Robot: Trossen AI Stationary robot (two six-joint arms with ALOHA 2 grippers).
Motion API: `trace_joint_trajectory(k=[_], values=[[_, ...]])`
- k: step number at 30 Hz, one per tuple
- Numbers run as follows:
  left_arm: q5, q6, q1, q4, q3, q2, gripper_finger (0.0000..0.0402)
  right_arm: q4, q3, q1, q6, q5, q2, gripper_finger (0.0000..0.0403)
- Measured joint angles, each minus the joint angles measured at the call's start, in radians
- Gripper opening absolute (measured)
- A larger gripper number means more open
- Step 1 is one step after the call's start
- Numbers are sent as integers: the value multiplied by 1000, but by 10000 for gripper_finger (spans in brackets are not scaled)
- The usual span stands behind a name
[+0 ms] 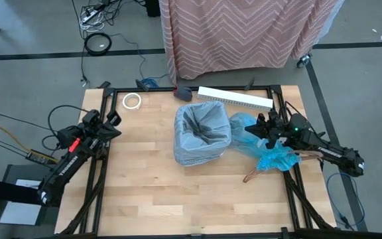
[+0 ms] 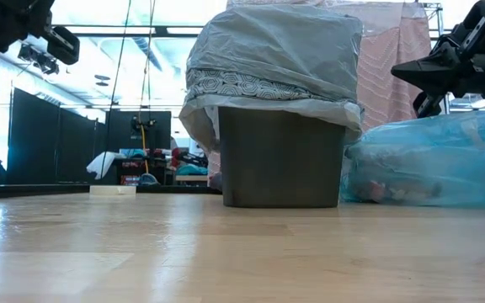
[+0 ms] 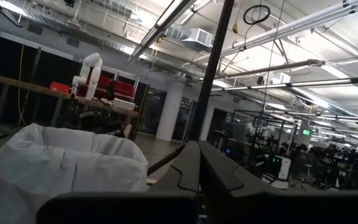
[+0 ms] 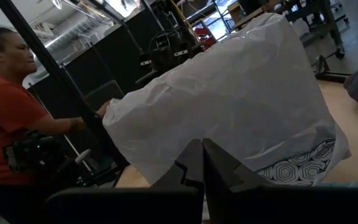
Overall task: Place trash/remove bag and relplace
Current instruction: Return to Home Position
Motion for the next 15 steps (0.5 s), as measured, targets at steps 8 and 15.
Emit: trace_joint_trajectory(k=[8,15], values=[[0,0,0,0,0,0,12,0,0,0,0,-1,0,4],[1,0,0,0,1,0,12,0,0,0,0,-1,0,1]])
